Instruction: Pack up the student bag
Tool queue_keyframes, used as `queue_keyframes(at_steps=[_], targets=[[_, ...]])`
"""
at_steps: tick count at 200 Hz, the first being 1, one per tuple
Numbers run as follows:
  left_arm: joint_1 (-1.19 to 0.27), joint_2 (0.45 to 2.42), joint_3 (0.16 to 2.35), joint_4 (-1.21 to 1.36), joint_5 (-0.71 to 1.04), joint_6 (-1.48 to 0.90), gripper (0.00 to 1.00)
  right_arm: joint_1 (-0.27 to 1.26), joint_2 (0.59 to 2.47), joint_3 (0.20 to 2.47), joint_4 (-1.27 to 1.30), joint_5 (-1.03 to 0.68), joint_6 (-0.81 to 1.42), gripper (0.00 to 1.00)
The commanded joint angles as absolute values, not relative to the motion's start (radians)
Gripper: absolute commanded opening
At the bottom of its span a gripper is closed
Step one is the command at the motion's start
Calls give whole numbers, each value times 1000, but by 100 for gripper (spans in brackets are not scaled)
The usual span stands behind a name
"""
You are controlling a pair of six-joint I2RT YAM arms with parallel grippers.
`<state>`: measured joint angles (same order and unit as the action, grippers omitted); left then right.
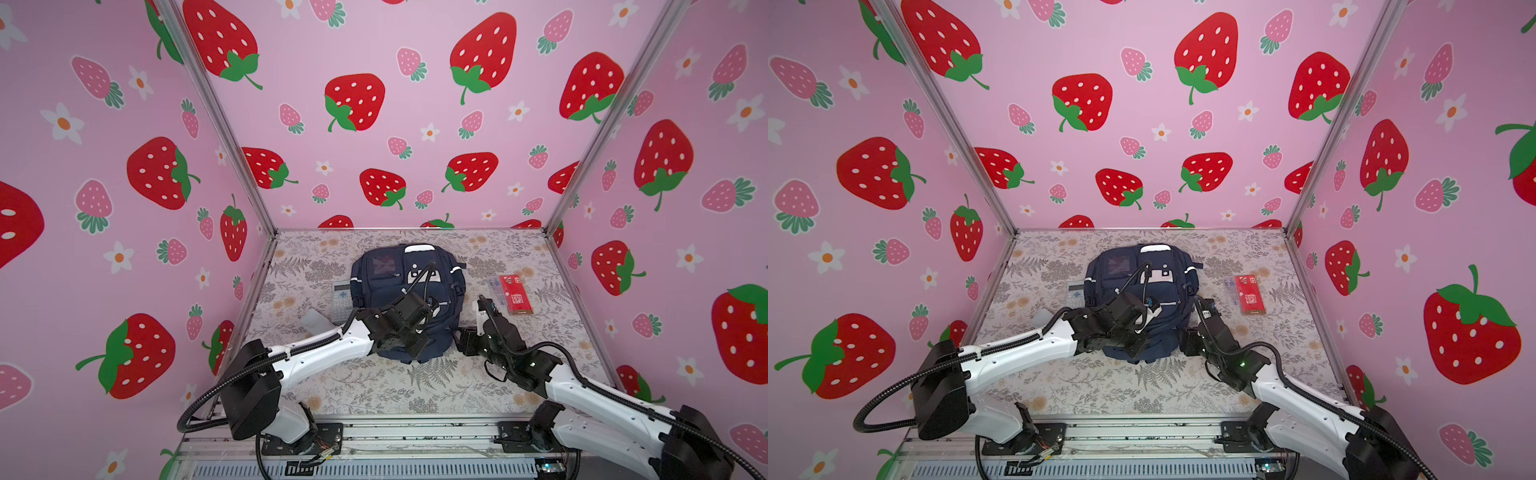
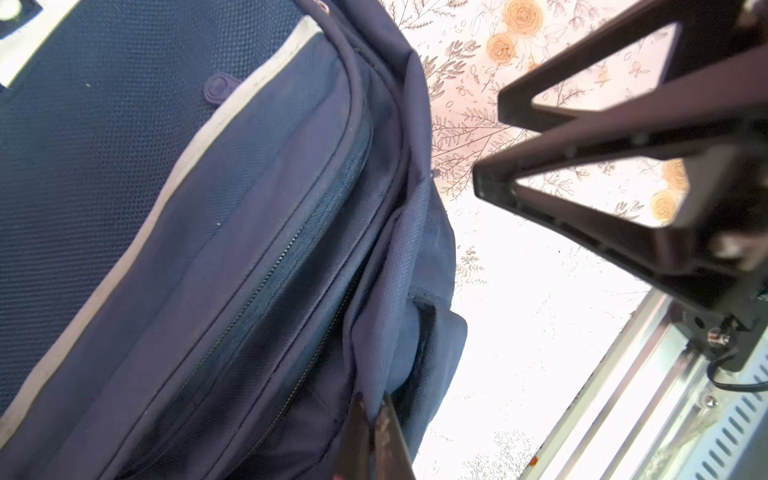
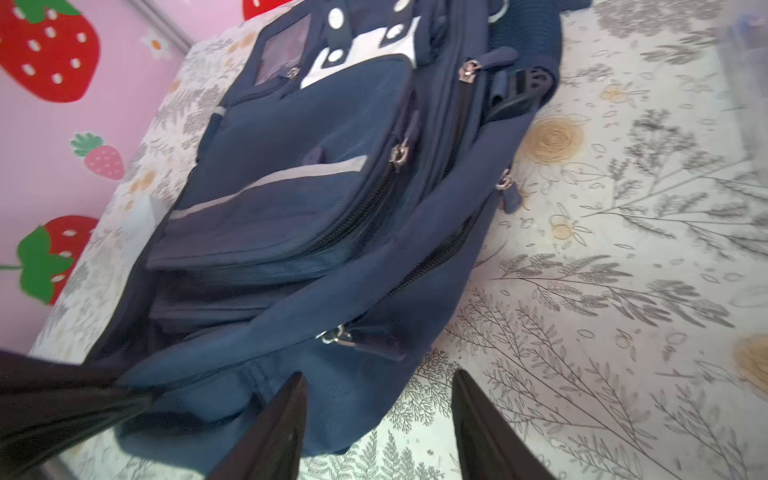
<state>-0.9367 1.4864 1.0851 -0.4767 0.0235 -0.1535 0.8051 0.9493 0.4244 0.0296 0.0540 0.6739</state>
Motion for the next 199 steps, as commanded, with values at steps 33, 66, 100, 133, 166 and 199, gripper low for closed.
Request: queue_keyframes(at_steps=[33,66,100,133,166,199], targets=[[-923,1417,1115,-466,80,-147,0,745,1021,413,103,-189,438,52],[-916,1423,1116,-473,92,-148,0,745,1104,466,92,-81,397,43],[-914,1430,1112,-470,98,-149,0,745,1145,492,118,-61,376,47],[-911,1440,1114,-468,104,-151,0,746,1193,516,130,-92,348,36],[-907,1448,1115,-466,104,-150,0,748,1206,516,135,-97,350,18],[-898,1450,1114,-467,84,-155,0,752,1147,493,97,-53,381,9]])
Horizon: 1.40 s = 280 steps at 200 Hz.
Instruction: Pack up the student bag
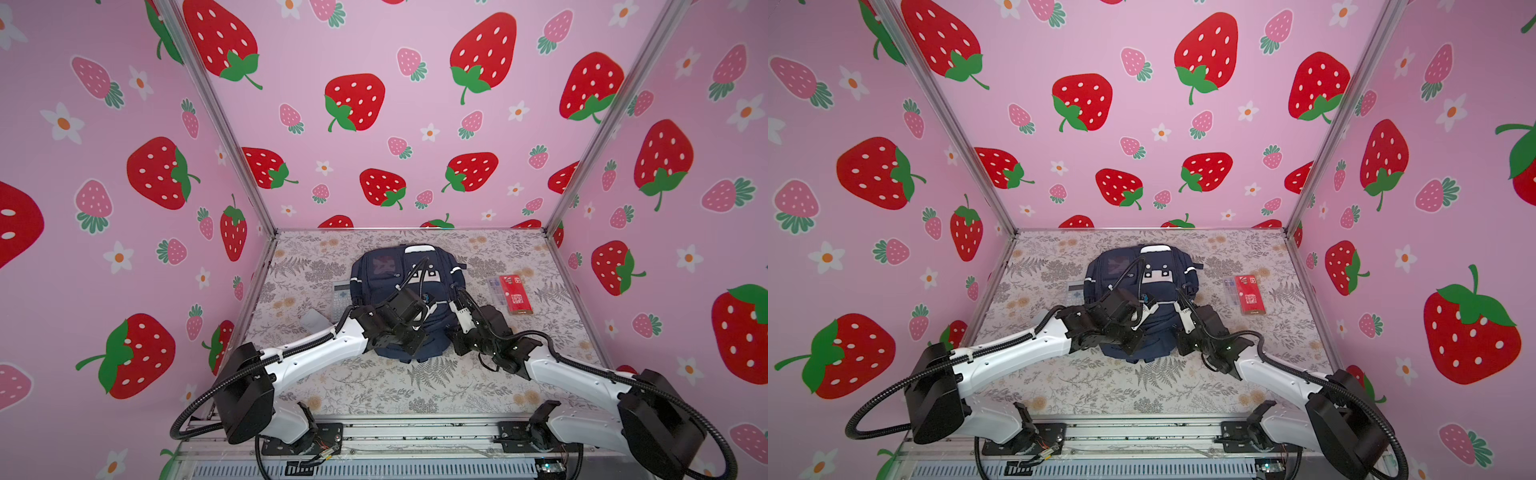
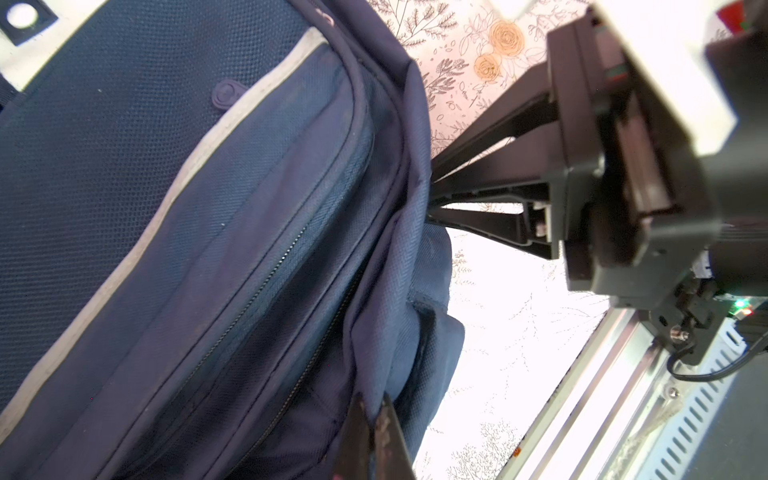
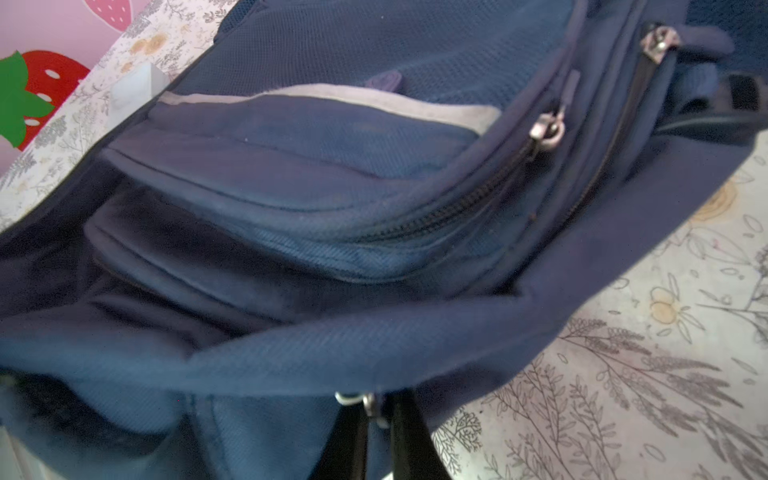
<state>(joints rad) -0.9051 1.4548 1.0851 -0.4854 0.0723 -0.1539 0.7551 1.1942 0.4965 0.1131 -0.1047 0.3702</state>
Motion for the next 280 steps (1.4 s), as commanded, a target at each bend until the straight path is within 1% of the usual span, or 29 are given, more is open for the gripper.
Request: queue_keyframes(at_steps=[1,35,71,99,136,169,181,192,194,196,200,205,211,219,223,226,229,233,236,243,262,280], targets=[[-899,1450,1114,-467,83,-155,0,751,1146,491,95,-52,382,8],[-889,1444,1101,-471,51,-166,0,747,1091,477,-9,59,431,2],[-888,1436,1084,-472,41,-173,0,703,1121,477,-81,132,488,1],[-889,1433,1077,-480,42,-177,0,654,1191,506,-64,108,468,0],[-891,1420,1050,-473,61,-198,0,571,1274,569,-13,37,407,0],[-893,1423,1030,-426,101,-234,0,558,1341,609,19,-17,360,0],[-893,1432,1026,-403,123,-252,0,557,1340,606,15,-32,360,5],[-895,1442,1026,-387,131,-270,0,559,1316,595,-1,-30,368,15],[-894,1444,1025,-386,132,-272,3,560,1308,593,-6,-29,371,17],[-895,1445,1026,-384,145,-276,10,560,1300,591,-9,-27,374,19],[-896,1446,1025,-378,159,-281,18,560,1280,583,-20,-23,381,24],[-897,1444,1025,-372,158,-290,26,560,1250,576,-32,-16,390,31],[-899,1438,1022,-370,152,-296,33,560,1212,567,-54,-2,404,38],[-900,1424,1026,-374,143,-302,40,560,1158,560,-91,27,424,46],[-899,1414,1029,-379,144,-302,43,560,1132,559,-115,39,432,49],[-899,1407,1032,-384,115,-303,48,560,1113,558,-132,49,437,50],[-899,1401,1037,-392,103,-302,51,560,1095,561,-148,55,444,51],[-898,1390,1047,-406,90,-299,54,560,1073,564,-169,66,450,51],[-898,1383,1055,-418,77,-294,55,560,1056,566,-183,72,454,55],[-896,1369,1077,-454,44,-279,57,560,1022,574,-214,89,460,56],[-889,1355,1159,-561,-42,-207,63,560,981,611,-266,123,478,57],[-878,1385,1244,-660,-86,-110,66,558,985,652,-265,139,498,57]])
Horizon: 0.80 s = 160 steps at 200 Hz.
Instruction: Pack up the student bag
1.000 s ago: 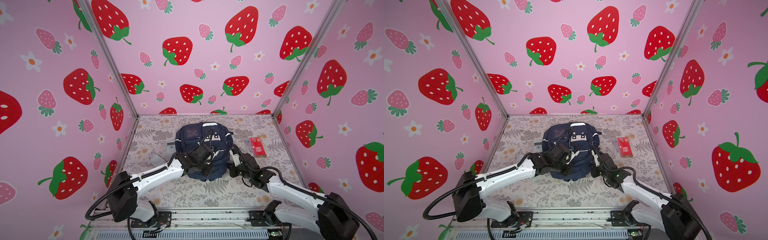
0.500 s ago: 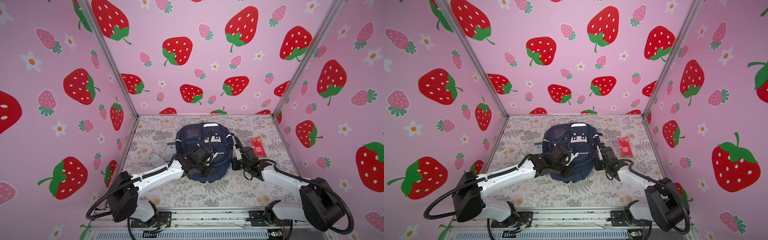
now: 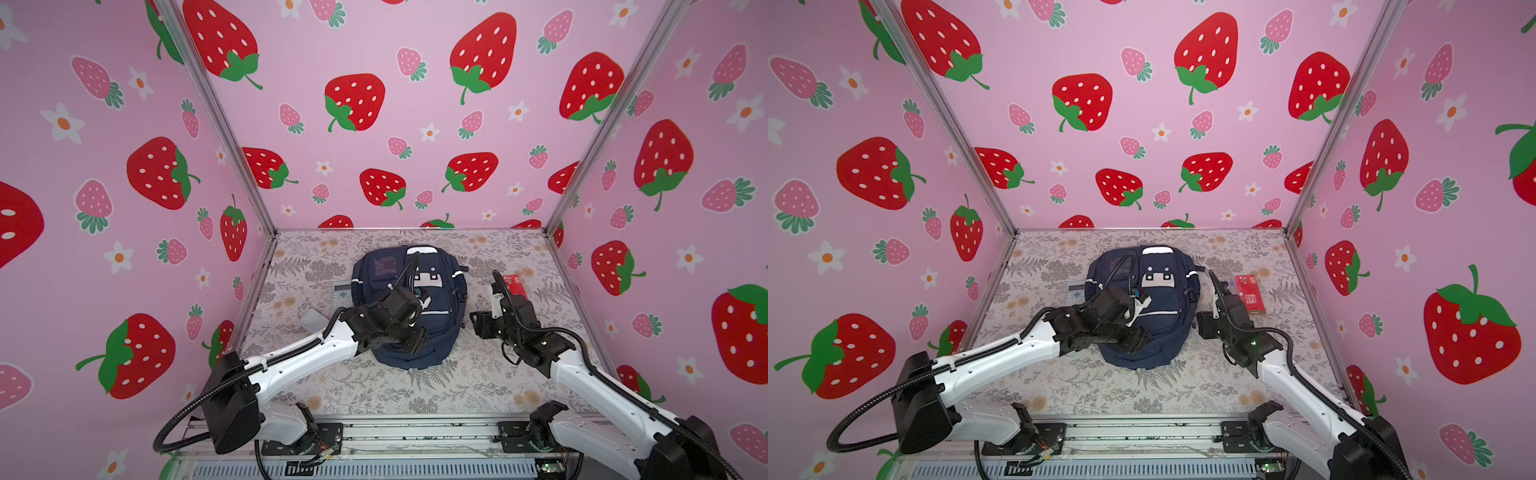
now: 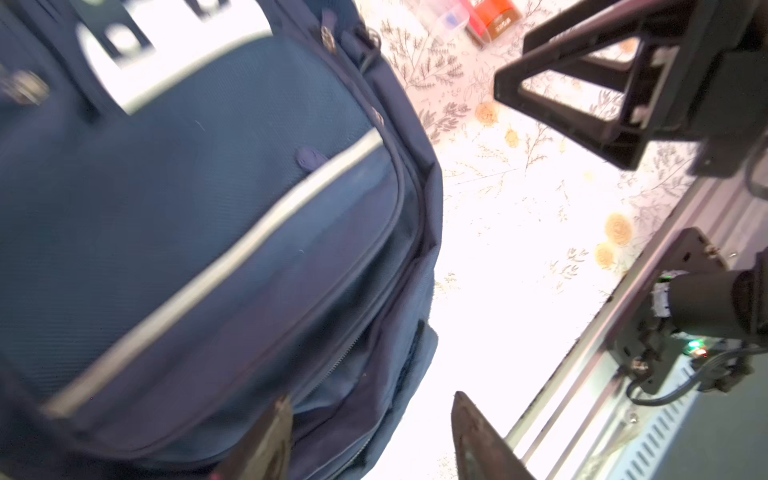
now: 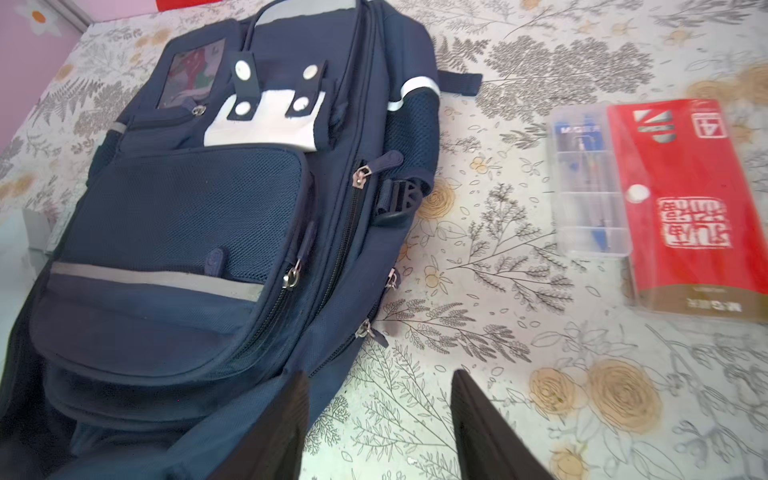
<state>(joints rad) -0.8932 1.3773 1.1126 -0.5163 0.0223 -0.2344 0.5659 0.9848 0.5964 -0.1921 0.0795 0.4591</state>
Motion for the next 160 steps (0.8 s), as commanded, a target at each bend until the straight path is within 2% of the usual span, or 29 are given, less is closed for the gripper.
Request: queue_keyframes(at_steps=[1,38,67,128,154,160], targets=[[-877,1387,1248,-667,-86,-105,66,558,985,655,-264,138,500,57],[-869,1543,1369,-829,-76,47,65,547,1056,718,-180,77,527,58],[-867,1639,1377,-818,-84,67,65,528,1112,719,-157,56,538,57],[-867,1730,1368,-734,-145,105,68,433,1161,689,-83,-169,527,55],[-867,1771,1369,-720,-162,111,63,407,1250,723,-71,-233,536,52],[-867,1776,1363,-712,-169,112,61,402,1269,730,-67,-237,542,49]])
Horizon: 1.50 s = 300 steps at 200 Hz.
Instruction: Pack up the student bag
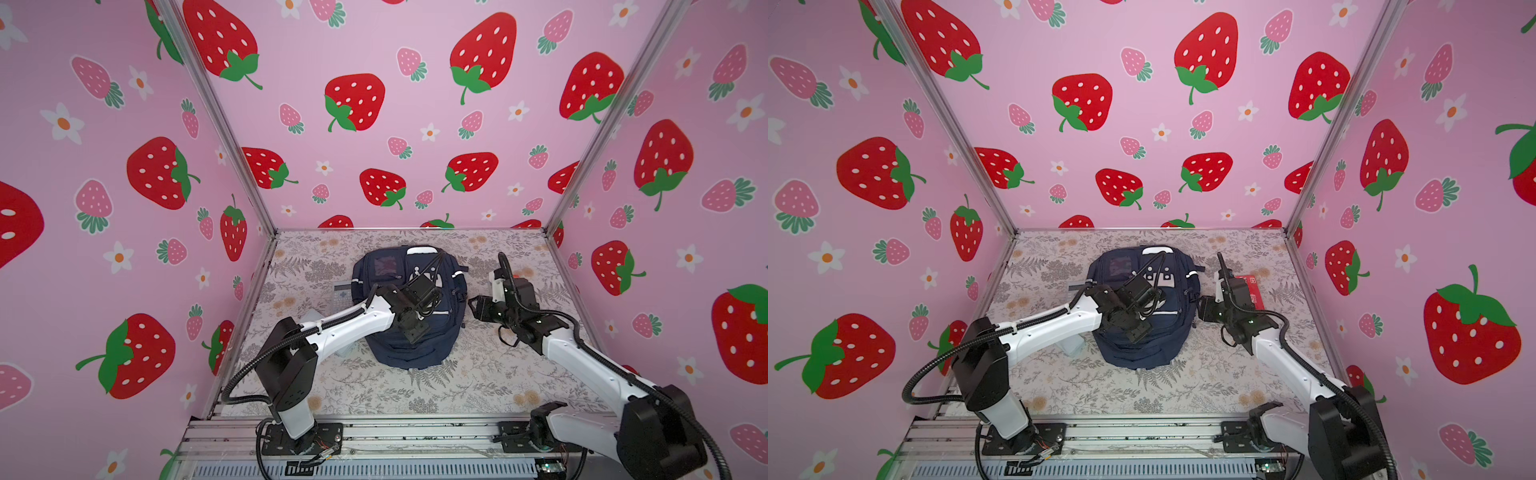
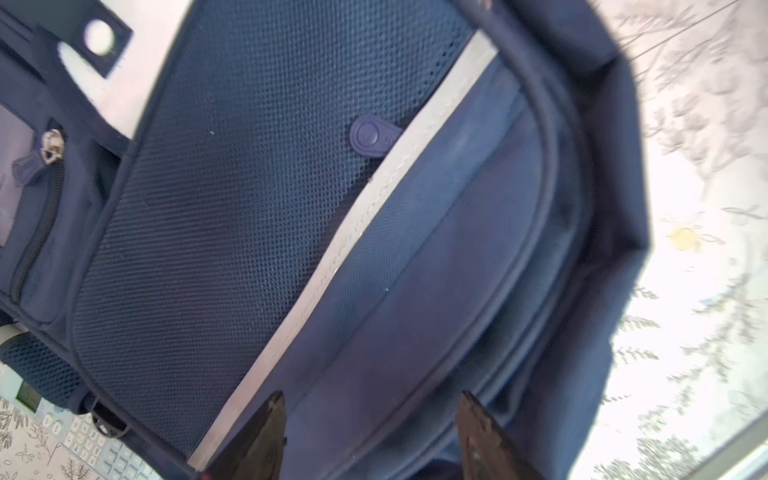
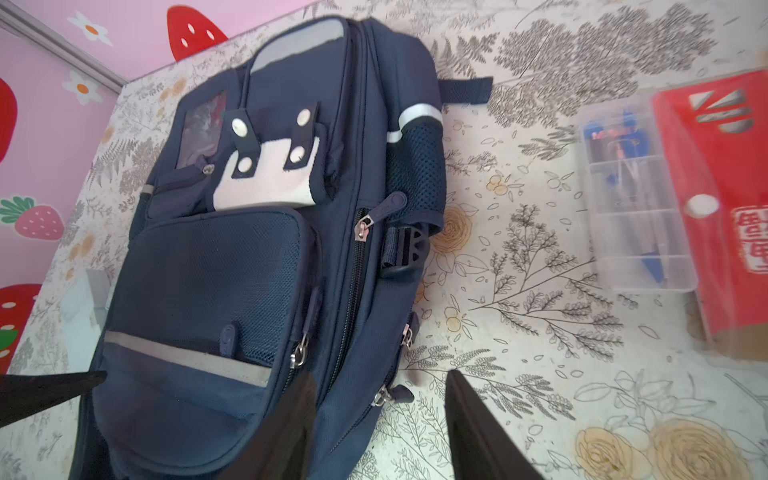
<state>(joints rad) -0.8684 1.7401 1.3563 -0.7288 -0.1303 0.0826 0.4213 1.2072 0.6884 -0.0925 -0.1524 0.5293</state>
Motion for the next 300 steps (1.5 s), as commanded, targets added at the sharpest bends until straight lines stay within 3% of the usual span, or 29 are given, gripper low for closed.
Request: queue_keyframes(at_steps=[1,25,58,132,214,260,300], targets=[[-867,1776,1363,-711,-170,112,60,401,1272,731,-66,-238,543,48],[-867,1764,1339,-670,-210,112,44,389,1344,744,-15,-283,572,45],[-865,1695,1304,-603,-227,98,0,388,1453,810,50,-321,610,39],[-856,1639,1246,-531,-169,75,0,370,1692,956,149,-366,762,39],[-861,1614,1236,-534,-112,46,0,359,1790,957,232,-320,947,42],[-866,1613,1227,-534,-115,47,0,350,1869,1025,248,-370,975,34],[-865,1628,1230,-534,-117,51,0,341,1859,1031,235,-367,959,18]])
